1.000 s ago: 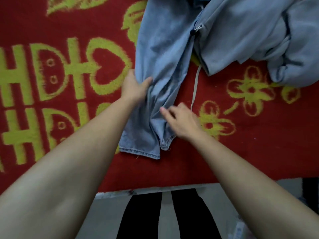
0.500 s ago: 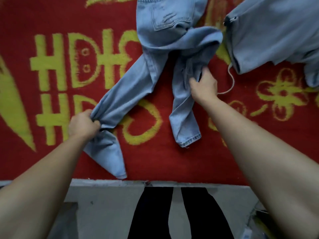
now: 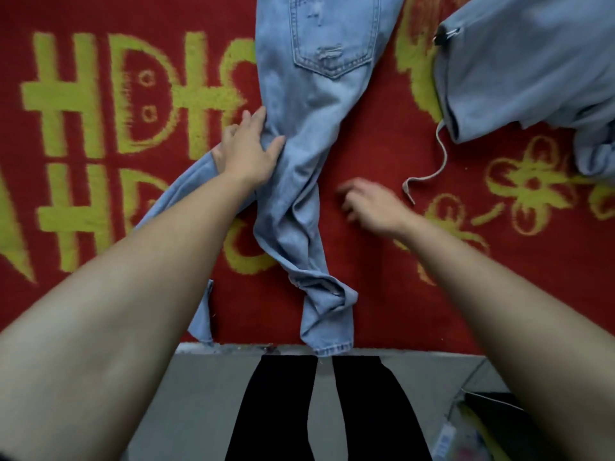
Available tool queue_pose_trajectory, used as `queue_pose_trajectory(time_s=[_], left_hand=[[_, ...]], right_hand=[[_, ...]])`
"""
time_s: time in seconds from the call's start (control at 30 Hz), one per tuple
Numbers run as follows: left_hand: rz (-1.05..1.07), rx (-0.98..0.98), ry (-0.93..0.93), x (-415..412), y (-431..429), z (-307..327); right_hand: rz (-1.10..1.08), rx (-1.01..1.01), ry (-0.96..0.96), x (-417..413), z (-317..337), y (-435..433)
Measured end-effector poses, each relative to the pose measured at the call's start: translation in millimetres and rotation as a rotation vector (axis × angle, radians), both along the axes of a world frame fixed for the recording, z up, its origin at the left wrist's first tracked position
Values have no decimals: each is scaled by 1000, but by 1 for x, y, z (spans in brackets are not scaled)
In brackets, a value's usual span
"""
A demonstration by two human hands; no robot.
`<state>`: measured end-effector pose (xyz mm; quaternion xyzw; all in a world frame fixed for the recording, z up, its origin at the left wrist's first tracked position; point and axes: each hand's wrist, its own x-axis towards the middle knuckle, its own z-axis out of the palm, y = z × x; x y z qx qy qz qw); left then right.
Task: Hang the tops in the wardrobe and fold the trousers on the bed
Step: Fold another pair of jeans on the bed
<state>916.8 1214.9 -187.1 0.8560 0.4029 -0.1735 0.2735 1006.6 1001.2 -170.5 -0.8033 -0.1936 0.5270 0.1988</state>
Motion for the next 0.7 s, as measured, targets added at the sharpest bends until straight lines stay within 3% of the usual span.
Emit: queue_pose_trajectory(time_s=[0.13, 0.27, 0.37, 0.5, 0.6, 0.7], left_hand=[[35, -34, 39, -4, 5, -3], [55, -77, -38, -5, 15, 2], [118, -28, -144, -12, 17, 4], [276, -102, -128, -47, -2, -1], [642, -309, -198, -65, -8, -10], [921, -388, -289, -41, 2, 0]], right_hand=[[-359, 69, -496, 56, 10, 46], [-197, 259, -611, 79, 15, 98], [-83, 191, -558, 65, 6, 105], [-16, 230, -384, 21, 0, 65], [60, 219, -151, -3, 3, 23], [250, 91, 102, -15, 5, -1]])
